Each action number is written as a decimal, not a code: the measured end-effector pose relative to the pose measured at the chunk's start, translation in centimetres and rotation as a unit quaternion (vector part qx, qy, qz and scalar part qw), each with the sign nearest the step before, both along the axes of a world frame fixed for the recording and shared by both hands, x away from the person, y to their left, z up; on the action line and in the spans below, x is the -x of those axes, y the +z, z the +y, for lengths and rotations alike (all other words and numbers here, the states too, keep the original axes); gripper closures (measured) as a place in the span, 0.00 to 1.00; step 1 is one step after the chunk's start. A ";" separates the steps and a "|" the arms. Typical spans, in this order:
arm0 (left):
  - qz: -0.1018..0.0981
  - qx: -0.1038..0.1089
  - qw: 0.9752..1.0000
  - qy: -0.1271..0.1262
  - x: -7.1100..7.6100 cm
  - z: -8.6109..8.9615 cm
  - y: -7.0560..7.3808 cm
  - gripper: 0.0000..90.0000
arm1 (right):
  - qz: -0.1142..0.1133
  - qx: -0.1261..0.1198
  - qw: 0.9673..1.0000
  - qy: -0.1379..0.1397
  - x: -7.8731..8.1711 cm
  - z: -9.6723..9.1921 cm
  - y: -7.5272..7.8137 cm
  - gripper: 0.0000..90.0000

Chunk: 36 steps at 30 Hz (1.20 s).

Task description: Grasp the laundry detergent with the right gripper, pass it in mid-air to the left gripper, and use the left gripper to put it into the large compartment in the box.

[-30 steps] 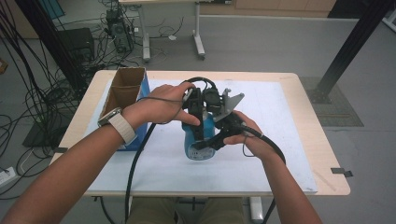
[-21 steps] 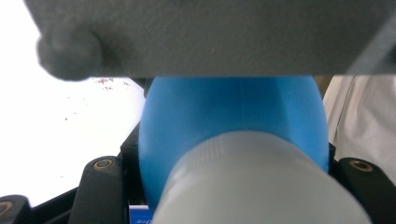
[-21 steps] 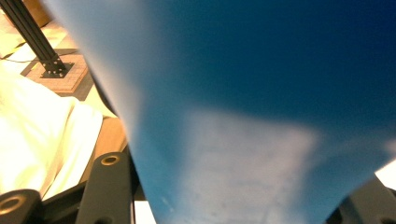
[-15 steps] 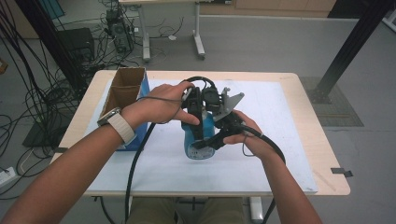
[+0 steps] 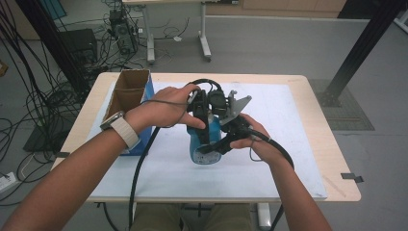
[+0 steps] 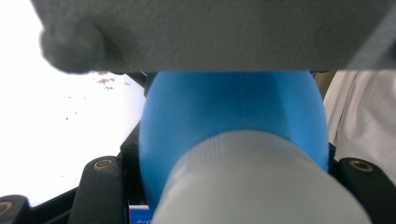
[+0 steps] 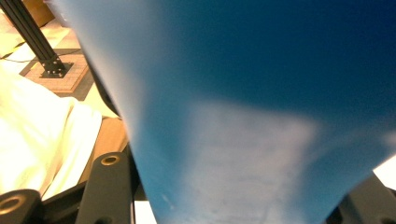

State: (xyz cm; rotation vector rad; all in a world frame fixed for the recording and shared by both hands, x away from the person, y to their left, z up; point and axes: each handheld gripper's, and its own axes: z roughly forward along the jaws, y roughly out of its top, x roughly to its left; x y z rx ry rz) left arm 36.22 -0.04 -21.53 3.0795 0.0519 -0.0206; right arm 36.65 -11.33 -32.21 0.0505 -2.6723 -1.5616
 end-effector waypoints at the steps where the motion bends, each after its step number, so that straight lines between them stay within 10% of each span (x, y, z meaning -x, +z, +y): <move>1: 0.000 0.000 1.000 0.000 0.0 0.0 0.0 0.43 | -0.003 0.001 1.000 -0.002 0.0 0.0 0.0 0.48; 36: -0.001 0.003 1.000 0.003 0.0 0.2 0.0 0.43 | -0.003 0.005 1.000 0.000 -0.1 0.2 0.1 0.48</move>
